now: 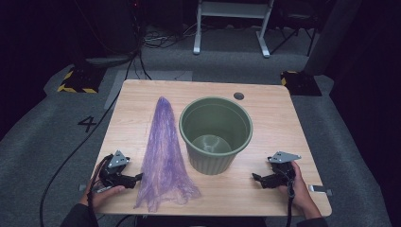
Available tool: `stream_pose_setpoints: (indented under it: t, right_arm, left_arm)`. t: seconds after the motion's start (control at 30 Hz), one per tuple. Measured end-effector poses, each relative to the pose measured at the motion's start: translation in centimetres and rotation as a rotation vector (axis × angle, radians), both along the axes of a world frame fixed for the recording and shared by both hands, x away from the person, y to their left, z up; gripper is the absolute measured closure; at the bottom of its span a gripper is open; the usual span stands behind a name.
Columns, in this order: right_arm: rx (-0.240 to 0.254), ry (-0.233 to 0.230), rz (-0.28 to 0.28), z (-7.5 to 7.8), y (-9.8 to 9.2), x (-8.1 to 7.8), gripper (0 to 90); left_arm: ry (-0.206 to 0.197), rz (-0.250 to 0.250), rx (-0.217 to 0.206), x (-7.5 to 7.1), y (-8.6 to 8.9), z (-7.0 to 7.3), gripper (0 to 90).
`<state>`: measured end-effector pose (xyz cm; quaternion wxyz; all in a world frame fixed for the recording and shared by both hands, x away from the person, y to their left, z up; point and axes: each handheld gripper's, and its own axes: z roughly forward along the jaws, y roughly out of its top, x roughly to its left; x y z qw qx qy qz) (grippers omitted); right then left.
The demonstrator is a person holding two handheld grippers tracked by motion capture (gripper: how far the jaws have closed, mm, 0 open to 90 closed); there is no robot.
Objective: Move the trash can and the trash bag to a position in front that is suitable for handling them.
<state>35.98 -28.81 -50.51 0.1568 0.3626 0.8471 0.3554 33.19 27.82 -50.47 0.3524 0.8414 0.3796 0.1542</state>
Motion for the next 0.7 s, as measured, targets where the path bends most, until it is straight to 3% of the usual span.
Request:
stream_pose_setpoints:
  t: [0.17,0.27,0.4,0.43,0.6,0.7]
  right_arm:
    - [-0.006,-0.025,-0.005,0.0,0.0,-0.2,3.8]
    - [0.016,-0.045,-0.029,0.2,-0.3,-0.2,20.1]
    - [0.045,-0.049,0.002,0.4,-0.6,-0.3,15.5]
    - [0.071,-0.077,0.030,1.0,-0.7,-0.6,19.9]
    - [0.068,-0.142,0.050,3.0,-0.1,-1.2,21.9]
    - [0.097,-0.192,0.058,4.7,0.2,-1.4,21.6]
  left_arm:
    - [0.002,-0.003,-0.004,0.0,0.0,0.0,13.0]
    - [0.001,-0.002,-0.002,0.0,0.0,0.0,13.2]
    - [-0.002,0.002,-0.001,0.0,-0.1,0.0,13.6]
    - [-0.004,0.001,0.002,0.0,-0.1,0.0,13.6]
    - [-0.003,-0.001,-0.003,0.0,-0.1,0.0,13.5]
    - [-0.004,-0.005,-0.001,0.0,-0.1,0.0,13.5]
